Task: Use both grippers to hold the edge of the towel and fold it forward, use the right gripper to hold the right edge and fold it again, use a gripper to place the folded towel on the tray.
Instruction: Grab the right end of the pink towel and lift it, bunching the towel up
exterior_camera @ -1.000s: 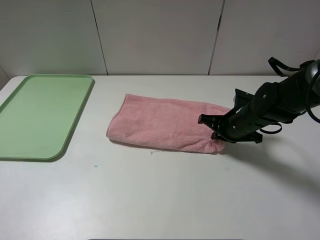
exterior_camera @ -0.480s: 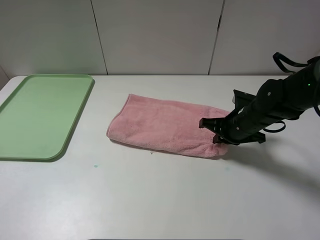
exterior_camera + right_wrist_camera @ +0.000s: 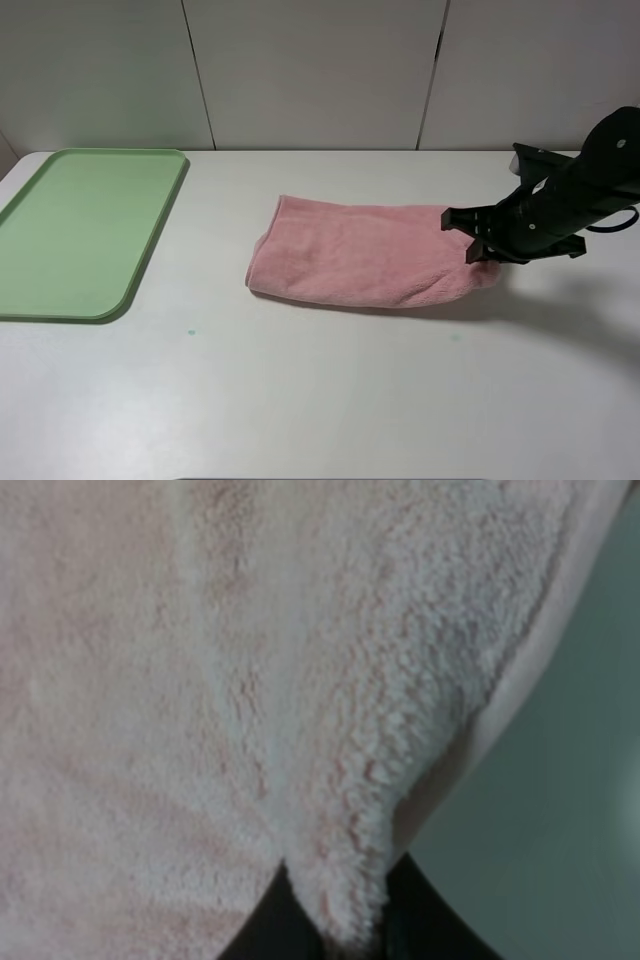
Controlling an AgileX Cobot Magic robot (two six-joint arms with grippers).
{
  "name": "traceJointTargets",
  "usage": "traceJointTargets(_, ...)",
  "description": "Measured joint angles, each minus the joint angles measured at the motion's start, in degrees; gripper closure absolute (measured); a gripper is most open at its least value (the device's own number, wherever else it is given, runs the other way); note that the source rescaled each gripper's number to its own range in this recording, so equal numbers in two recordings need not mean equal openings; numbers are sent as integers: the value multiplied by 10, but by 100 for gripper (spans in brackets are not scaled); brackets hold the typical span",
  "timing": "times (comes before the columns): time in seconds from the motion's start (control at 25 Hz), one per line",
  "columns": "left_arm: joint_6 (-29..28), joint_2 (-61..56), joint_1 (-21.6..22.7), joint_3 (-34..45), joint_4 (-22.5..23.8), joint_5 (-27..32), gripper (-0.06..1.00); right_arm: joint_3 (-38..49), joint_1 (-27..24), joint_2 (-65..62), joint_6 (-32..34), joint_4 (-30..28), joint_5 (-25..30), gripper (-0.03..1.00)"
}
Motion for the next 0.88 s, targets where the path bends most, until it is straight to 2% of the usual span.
traceJointTargets(0.28, 0, 0, 0, 0, 0, 0, -5, 0, -69, -48, 0, -65, 68, 91)
traceJointTargets(0.6, 0, 0, 0, 0, 0, 0, -5, 0, -134, -80, 0, -120, 116, 91)
traceJointTargets(0.88, 0, 0, 0, 0, 0, 0, -5, -1, -151, -84, 0, -143, 143, 91)
